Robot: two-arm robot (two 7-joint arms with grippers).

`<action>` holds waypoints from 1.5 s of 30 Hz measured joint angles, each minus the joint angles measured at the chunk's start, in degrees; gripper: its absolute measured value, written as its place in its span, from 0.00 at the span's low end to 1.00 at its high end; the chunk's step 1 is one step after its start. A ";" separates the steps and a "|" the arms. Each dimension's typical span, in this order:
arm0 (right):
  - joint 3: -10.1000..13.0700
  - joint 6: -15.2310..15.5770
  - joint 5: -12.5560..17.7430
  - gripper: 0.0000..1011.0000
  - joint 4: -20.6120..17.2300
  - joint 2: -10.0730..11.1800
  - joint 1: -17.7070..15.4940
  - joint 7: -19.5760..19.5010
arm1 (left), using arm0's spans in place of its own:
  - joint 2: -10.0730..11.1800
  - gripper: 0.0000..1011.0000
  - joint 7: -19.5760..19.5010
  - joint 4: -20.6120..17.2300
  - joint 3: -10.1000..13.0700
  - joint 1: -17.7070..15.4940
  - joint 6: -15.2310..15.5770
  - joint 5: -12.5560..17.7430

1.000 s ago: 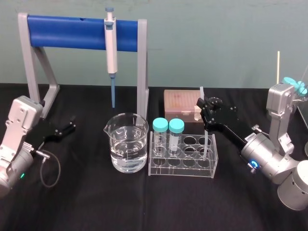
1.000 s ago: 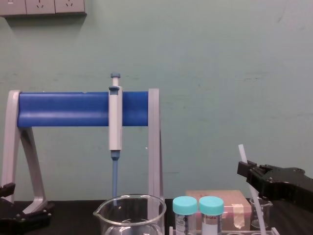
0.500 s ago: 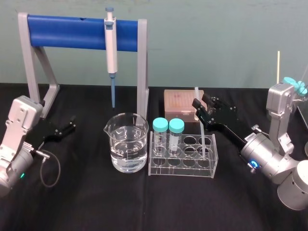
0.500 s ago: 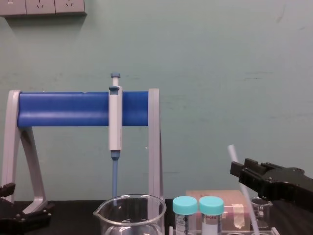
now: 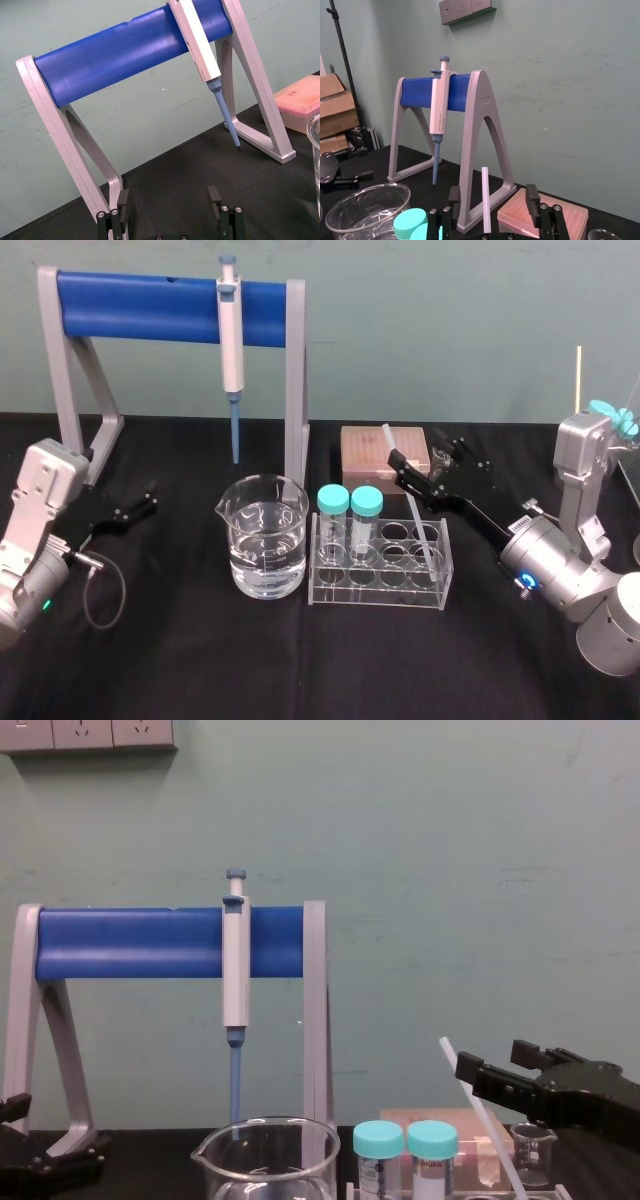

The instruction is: Pick up the stirring rod with one hand, then place it down.

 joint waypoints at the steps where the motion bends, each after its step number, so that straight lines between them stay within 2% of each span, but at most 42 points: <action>1: 0.00 0.00 0.00 0.84 0.00 0.00 0.00 0.00 | 0.00 0.99 0.00 0.00 0.00 0.00 0.00 0.00; 7: 0.00 0.00 0.00 0.98 0.00 0.00 0.00 0.03 | 0.00 0.99 0.00 0.00 0.00 0.00 0.00 0.00; 10: 0.14 -0.23 0.03 0.99 0.00 0.00 0.00 0.09 | 0.00 0.99 0.00 0.00 0.00 0.00 0.00 0.00; 13: 1.35 -1.60 0.07 0.99 -0.51 -0.27 -0.04 -0.81 | 0.00 0.99 0.00 0.00 0.00 0.00 0.00 0.00; 15: 2.69 -2.39 -0.66 0.99 -1.05 -0.83 -0.30 -3.52 | 0.00 0.99 0.00 0.00 0.00 0.00 0.00 0.00; 16: 3.59 -2.68 -1.84 0.99 -1.31 -1.29 -0.52 -6.13 | 0.00 0.99 0.00 0.00 0.00 0.00 0.00 0.00; 17: 3.59 -2.68 -1.84 0.99 -1.31 -1.29 -0.52 -6.13 | 0.00 0.99 0.00 0.00 0.00 0.00 0.00 0.00; 19: 4.66 -2.08 -3.84 0.99 -1.51 -1.91 -0.85 -10.25 | 0.00 0.99 0.00 0.00 0.00 0.00 0.00 0.00; 22: 5.57 1.22 -6.32 0.99 -1.55 -2.57 -1.22 -15.39 | 0.00 0.99 0.00 0.00 0.00 0.00 0.00 0.00; 24: 5.95 3.23 -7.49 0.99 -1.24 -2.85 -1.42 -17.37 | 0.00 0.99 0.00 0.00 0.00 0.00 0.00 0.00; 28: 6.10 5.54 -8.69 0.99 -0.69 -3.08 -1.55 -18.57 | 0.00 0.99 0.00 0.00 0.00 0.00 0.00 0.00; 45: 6.01 4.93 -8.29 0.99 -0.80 -2.99 -1.52 -18.19 | 0.00 0.99 0.00 0.00 0.00 0.00 0.00 0.00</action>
